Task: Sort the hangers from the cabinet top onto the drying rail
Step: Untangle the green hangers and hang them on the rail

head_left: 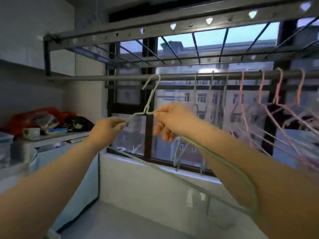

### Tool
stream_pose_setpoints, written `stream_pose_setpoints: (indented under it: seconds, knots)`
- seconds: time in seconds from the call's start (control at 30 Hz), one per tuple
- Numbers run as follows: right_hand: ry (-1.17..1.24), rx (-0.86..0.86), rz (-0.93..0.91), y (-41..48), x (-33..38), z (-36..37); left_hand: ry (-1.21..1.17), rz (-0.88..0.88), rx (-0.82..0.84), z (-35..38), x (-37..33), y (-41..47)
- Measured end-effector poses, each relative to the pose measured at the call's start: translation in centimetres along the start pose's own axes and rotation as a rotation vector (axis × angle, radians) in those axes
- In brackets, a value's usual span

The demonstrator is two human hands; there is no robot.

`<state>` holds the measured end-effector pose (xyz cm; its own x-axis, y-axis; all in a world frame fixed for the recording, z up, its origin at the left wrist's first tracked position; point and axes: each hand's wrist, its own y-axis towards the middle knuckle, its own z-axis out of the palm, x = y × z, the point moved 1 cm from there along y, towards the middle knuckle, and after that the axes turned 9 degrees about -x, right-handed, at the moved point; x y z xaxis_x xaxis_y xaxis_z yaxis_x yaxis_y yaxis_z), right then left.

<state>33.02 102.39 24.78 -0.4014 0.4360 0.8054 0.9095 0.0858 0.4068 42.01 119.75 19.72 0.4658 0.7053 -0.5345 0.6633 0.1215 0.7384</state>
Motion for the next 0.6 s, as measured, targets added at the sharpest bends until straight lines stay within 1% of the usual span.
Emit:
stream_pose_setpoints:
  seconds: [0.07, 0.17, 0.27, 0.37, 0.43, 0.5, 0.6]
  knots:
    - [-0.009, -0.086, 0.037, 1.7, 0.3, 0.2, -0.012, 0.046, 0.041, 0.9, 1.3, 2.6]
    - [-0.052, -0.263, 0.062, 3.5, 0.6, 0.0, -0.004, 0.145, 0.087, 2.0, 2.3, 6.6]
    - [-0.165, -0.428, 0.088, 4.9, 0.9, -0.2, 0.020, 0.290, 0.020, 2.8, 1.4, 10.2]
    - [-0.250, -0.499, 0.159, 6.5, 1.7, -0.2, 0.084, 0.444, -0.068, 3.6, -0.5, 13.1]
    - [-0.342, -0.533, 0.184, 7.6, 2.2, -0.3, 0.112, 0.510, -0.110, 3.8, -1.7, 14.9]
    - [-0.377, -0.576, 0.199, 8.7, 2.4, -0.5, 0.132, 0.539, -0.107, 4.0, -2.6, 16.4]
    - [-0.384, -0.625, 0.245, 10.0, 2.1, -0.6, 0.174, 0.534, -0.030, 4.5, -2.8, 18.3]
